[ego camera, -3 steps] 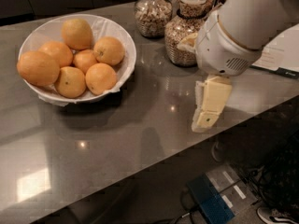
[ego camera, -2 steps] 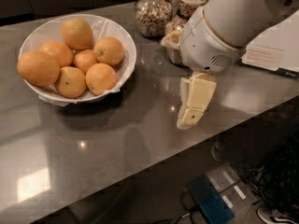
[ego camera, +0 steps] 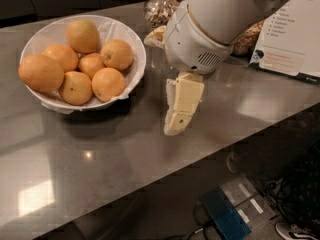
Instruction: Pick orange from white bowl
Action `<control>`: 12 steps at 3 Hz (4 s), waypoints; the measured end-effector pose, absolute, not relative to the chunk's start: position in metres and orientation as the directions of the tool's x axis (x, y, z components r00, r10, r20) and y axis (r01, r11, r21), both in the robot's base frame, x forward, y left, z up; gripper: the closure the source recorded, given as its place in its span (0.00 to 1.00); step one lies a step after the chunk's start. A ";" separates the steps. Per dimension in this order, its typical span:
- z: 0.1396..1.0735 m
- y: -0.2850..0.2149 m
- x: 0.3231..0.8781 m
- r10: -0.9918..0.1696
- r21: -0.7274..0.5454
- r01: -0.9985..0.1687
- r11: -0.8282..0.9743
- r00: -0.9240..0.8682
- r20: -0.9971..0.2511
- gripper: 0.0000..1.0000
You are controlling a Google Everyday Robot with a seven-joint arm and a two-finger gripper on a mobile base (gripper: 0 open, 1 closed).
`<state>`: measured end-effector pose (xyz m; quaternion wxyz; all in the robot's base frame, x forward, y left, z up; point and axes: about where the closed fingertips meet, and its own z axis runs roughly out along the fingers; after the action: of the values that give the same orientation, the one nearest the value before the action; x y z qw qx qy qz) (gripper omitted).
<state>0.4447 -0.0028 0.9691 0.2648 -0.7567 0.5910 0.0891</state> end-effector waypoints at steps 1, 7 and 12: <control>0.967 0.022 0.444 -0.806 -0.305 -0.931 -0.202 0.335 -0.487 0.00; 0.988 0.156 0.447 -0.594 -0.407 -0.834 -0.371 0.551 -0.587 0.00; 0.948 0.143 0.551 -0.746 -0.411 -0.902 -0.132 0.364 -0.558 0.00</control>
Offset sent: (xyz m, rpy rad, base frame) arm -0.0082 0.1322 0.0032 0.2101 -0.0154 0.2963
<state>0.5508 0.1430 0.9482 0.3575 -0.7444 0.5533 0.1092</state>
